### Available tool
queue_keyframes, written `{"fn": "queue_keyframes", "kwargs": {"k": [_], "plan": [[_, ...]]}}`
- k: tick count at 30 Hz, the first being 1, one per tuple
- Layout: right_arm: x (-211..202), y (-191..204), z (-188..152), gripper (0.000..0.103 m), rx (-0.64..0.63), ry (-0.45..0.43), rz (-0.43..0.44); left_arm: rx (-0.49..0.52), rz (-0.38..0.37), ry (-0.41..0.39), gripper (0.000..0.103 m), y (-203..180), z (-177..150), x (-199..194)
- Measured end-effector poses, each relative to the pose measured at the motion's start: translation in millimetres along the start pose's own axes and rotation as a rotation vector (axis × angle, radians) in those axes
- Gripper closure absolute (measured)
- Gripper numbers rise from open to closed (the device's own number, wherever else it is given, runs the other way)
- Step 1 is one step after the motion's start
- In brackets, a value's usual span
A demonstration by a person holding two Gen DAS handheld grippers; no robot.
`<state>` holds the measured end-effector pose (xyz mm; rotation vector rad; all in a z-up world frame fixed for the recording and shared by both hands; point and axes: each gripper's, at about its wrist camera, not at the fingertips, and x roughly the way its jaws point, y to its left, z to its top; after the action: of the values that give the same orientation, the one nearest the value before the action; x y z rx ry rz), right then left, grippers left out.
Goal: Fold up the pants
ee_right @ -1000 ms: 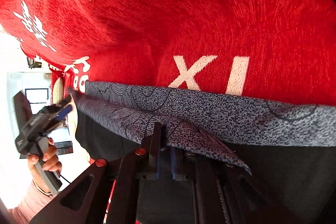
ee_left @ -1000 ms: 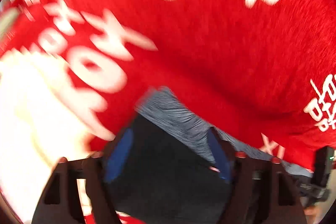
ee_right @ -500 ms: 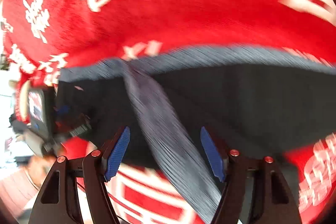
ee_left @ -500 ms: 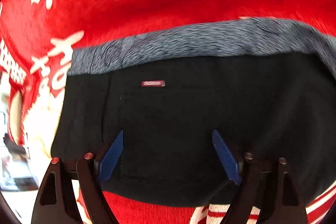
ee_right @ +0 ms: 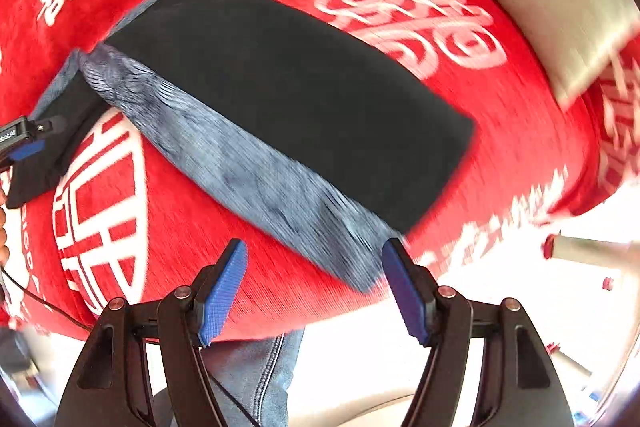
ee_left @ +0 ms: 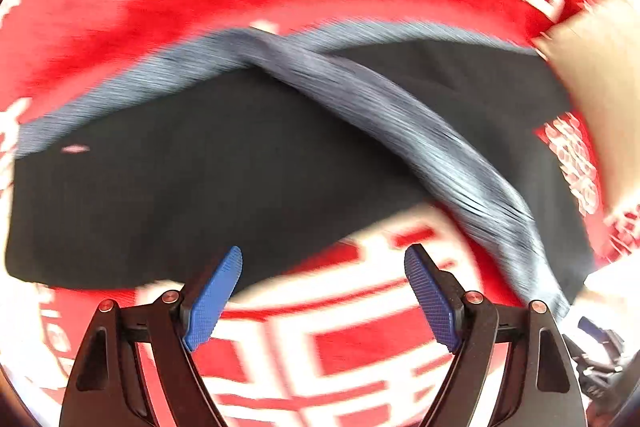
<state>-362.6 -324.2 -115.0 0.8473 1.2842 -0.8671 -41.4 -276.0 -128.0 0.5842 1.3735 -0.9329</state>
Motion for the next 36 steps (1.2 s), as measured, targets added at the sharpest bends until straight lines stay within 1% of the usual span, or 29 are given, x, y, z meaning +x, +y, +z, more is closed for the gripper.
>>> {"fn": "queue_keyframes", "kwargs": {"k": [1, 3, 4, 6, 9, 11, 13, 14, 15, 16, 17, 18, 19, 22, 24, 25, 29, 30, 31, 33, 34, 35, 36], "plan": [[0.5, -7.1, -7.5, 0.030, 0.023, -0.002, 0.011, 0.010, -0.017, 0.015, 0.019, -11.9, -2.2, 3.8], [4.6, -17.6, -17.6, 0.030, 0.055, 0.009, 0.034, 0.028, -0.076, 0.042, 0.019, -35.6, -5.5, 9.8], [7.3, -23.7, -21.8, 0.030, 0.068, 0.008, 0.047, 0.038, -0.095, 0.046, 0.019, -41.7, -6.1, 12.7], [8.3, -41.6, -28.6, 0.030, 0.075, -0.001, 0.065, 0.067, -0.098, 0.055, 0.019, -50.5, -5.2, 20.0], [14.6, -54.8, -31.3, 0.030, 0.067, -0.015, 0.084, 0.075, -0.110, 0.074, 0.019, -69.7, -8.7, 26.8], [20.4, -62.0, -29.5, 0.030, 0.066, -0.032, 0.126, 0.073, -0.113, 0.078, 0.019, -71.7, -8.1, 32.3], [23.1, -71.2, -28.2, 0.031, 0.071, -0.048, 0.191, 0.069, -0.103, 0.080, 0.019, -73.8, -6.6, 38.4], [27.4, -71.9, -27.0, 0.035, 0.073, -0.042, 0.218, 0.059, -0.098, 0.082, 0.019, -79.6, -7.6, 46.0], [34.4, -75.1, -24.0, 0.047, 0.073, -0.025, 0.250, 0.050, -0.094, 0.084, 0.019, -80.2, -7.7, 47.9], [39.3, -77.6, -21.7, 0.064, 0.074, -0.003, 0.261, 0.045, -0.085, 0.082, 0.019, -80.5, -8.2, 48.3], [44.6, -78.7, -19.5, 0.077, 0.078, 0.023, 0.271, 0.044, -0.076, 0.079, 0.019, -83.2, -5.7, 49.8], [46.4, -84.6, -16.9, 0.087, 0.084, 0.042, 0.303, 0.043, -0.070, 0.079, 0.019, -85.0, -5.4, 49.8], [44.9, -87.5, -14.8, 0.091, 0.087, 0.051, 0.314, 0.041, -0.067, 0.082, 0.019, -84.9, -5.3, 49.0], [23.9, -95.1, -2.9, 0.093, 0.048, 0.051, 0.347, 0.010, -0.061, 0.101, 0.019, -87.5, -3.4, 49.1], [3.5, -96.4, 11.2, 0.093, 0.010, 0.031, 0.364, -0.014, -0.057, 0.086, 0.019, -84.7, -3.1, 40.5], [-10.4, -98.5, 24.5, 0.093, -0.011, 0.014, 0.374, -0.022, -0.051, 0.076, 0.019, -82.1, -3.6, 35.7], [-54.8, -106.9, 67.2, 0.093, -0.063, -0.052, 0.390, -0.068, 0.001, 0.015, 0.019, -74.3, 0.7, 10.6], [-64.4, -105.6, 82.5, 0.094, -0.077, -0.073, 0.388, -0.071, 0.019, 0.003, 0.019, -74.0, 3.0, 6.3], [-74.3, -100.1, 106.4, 0.094, -0.092, -0.099, 0.379, -0.071, 0.039, -0.008, 0.019, -75.4, 6.1, 3.2], [-87.7, -102.9, 144.0, 0.094, -0.110, -0.144, 0.367, -0.067, 0.081, -0.027, 0.019, -74.8, 12.1, -4.2], [-90.6, -99.9, 158.4, 0.095, -0.119, -0.161, 0.360, -0.067, 0.093, -0.029, 0.019, -74.1, 15.4, -5.9], [-91.9, -99.1, 180.6, 0.095, -0.135, -0.178, 0.345, -0.067, 0.104, -0.028, 0.019, -76.4, 21.0, -3.5], [-87.6, -92.9, 195.8, 0.095, -0.144, -0.178, 0.332, -0.070, 0.115, -0.028, 0.019, -77.5, 27.7, -1.3]]}}
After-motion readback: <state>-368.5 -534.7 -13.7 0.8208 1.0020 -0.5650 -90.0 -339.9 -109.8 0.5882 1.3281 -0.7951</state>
